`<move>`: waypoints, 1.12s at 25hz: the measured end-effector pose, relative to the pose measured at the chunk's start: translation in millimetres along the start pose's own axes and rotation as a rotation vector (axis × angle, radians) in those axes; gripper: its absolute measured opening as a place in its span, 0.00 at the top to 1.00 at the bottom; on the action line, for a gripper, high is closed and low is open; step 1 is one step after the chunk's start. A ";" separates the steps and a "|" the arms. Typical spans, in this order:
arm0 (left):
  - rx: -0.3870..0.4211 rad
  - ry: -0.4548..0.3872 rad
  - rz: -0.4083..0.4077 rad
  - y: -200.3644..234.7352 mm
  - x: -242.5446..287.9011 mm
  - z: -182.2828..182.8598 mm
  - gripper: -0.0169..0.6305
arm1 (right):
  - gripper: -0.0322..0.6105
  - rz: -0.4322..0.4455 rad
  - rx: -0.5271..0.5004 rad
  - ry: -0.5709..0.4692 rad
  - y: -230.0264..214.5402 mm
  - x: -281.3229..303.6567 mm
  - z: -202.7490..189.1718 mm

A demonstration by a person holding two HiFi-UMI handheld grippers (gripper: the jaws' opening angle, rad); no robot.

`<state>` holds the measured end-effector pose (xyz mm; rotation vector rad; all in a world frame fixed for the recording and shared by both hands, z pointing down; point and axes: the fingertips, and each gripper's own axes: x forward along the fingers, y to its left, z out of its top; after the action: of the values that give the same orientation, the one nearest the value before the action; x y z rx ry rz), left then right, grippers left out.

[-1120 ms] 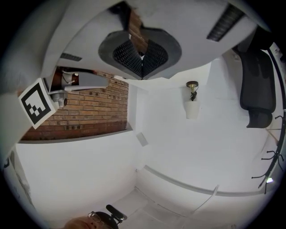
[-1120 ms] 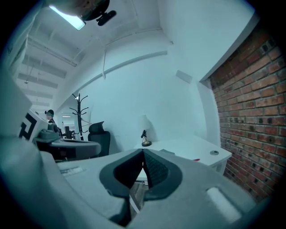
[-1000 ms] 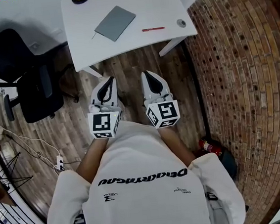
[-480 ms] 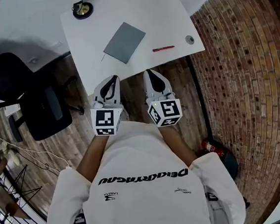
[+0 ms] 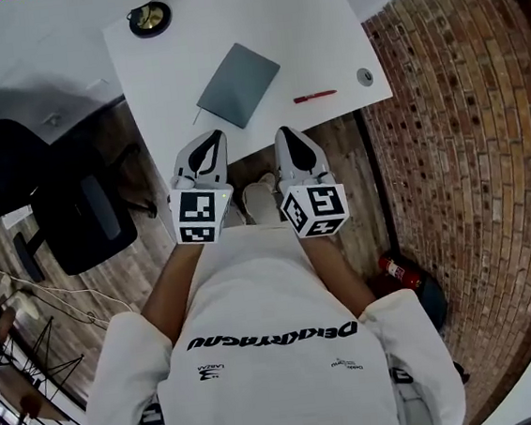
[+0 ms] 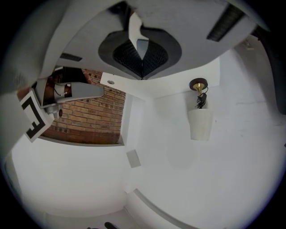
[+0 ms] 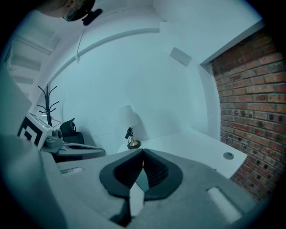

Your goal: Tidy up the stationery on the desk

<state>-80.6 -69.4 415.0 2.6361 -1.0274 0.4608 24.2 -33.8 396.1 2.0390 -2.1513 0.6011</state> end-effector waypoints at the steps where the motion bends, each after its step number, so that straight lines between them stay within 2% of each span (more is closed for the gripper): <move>1: 0.002 0.006 0.000 2.9 5.9 0.6 0.98 | 0.95 -0.004 0.005 0.007 -3.2 5.5 -1.7; 4: -0.002 0.027 0.002 12.1 25.1 1.5 0.98 | 0.95 -0.010 0.023 0.032 -14.6 23.2 -8.7; 8: -0.059 0.076 0.018 25.5 50.8 -1.6 0.98 | 0.95 -0.007 0.053 0.059 -28.1 47.7 -16.6; 12: -0.076 0.114 0.036 35.2 80.1 -3.0 0.97 | 0.94 -0.007 0.077 0.090 -43.6 74.0 -23.8; 17: -0.067 0.177 0.014 45.0 118.9 -14.0 0.87 | 0.89 -0.012 0.116 0.149 -58.1 102.5 -45.7; 28: -0.063 0.332 -0.026 72.5 187.6 -56.5 0.79 | 0.77 -0.076 0.246 0.290 -88.0 147.6 -106.9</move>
<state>-10.8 -213.5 549.2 2.4058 -0.8847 0.8134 77.9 -134.3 563.3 1.9854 -1.9046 1.1214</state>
